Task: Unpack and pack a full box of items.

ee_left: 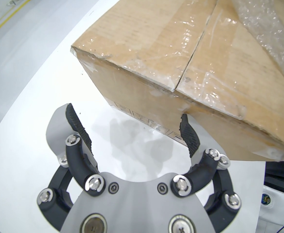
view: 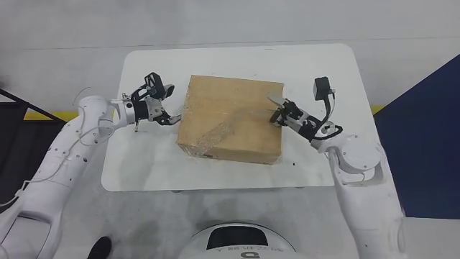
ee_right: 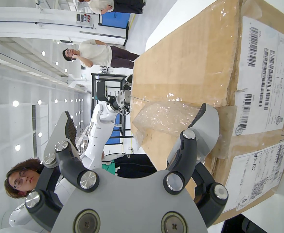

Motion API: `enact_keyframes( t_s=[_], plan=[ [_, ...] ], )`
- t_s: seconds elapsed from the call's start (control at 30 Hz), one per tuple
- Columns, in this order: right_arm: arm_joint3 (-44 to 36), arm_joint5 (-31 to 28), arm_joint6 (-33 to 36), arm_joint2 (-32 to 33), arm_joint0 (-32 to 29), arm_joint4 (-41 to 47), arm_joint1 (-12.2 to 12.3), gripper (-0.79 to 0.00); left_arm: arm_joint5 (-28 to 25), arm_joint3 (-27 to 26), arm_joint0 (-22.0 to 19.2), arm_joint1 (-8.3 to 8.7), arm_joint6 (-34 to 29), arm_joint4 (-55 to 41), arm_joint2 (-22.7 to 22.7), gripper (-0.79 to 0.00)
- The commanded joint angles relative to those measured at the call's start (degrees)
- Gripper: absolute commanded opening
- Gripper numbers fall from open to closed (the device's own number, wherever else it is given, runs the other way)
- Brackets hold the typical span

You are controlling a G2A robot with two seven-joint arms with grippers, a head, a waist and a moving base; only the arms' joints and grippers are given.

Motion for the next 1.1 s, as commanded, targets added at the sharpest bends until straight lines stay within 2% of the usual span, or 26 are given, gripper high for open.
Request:
enact_keyframes(
  t_s=[0.0,0.3,0.4,0.5,0.63,0.8,0.97,1.07],
  plan=[
    [0.2,0.2,-0.4,-0.3,0.2,0.7,0.0,0.0,-0.1,-0.1,0.0,-0.03,0.1,0.1,-0.1,0.0],
    [2.6,2.2,-0.5,-2.5,2.7,3.4,0.3,0.0,-0.4,-2.6,1.4,0.7,2.0,0.1,-3.3,0.0],
    [2.9,2.2,-0.8,-3.1,3.1,3.7,0.4,0.0,-1.7,-5.9,3.2,1.49,2.4,-0.3,-5.8,0.0],
    [3.0,2.3,-1.1,-3.3,3.3,3.8,0.6,0.0,-2.4,-12.2,6.4,2.56,1.5,0.7,-6.6,0.0],
    [3.2,2.1,-1.5,-3.5,3.5,3.9,0.8,0.0,-2.4,-18.7,10.1,5.22,2.1,-0.8,-4.8,0.0],
    [4.2,2.3,-2.2,-4.3,4.3,3.9,1.0,0.0,-2.4,-19.0,11.9,8.46,4.1,-3.0,-6.7,0.0],
    [5.2,2.5,-2.1,-5.4,5.5,4.1,1.2,0.0,-2.4,-23.9,15.0,11.19,5.1,0.8,-7.1,0.0],
    [5.5,2.6,-2.0,-6.1,6.1,4.0,1.3,0.0,-2.4,-27.3,16.6,13.32,8.5,5.9,-6.2,0.0]
  ],
)
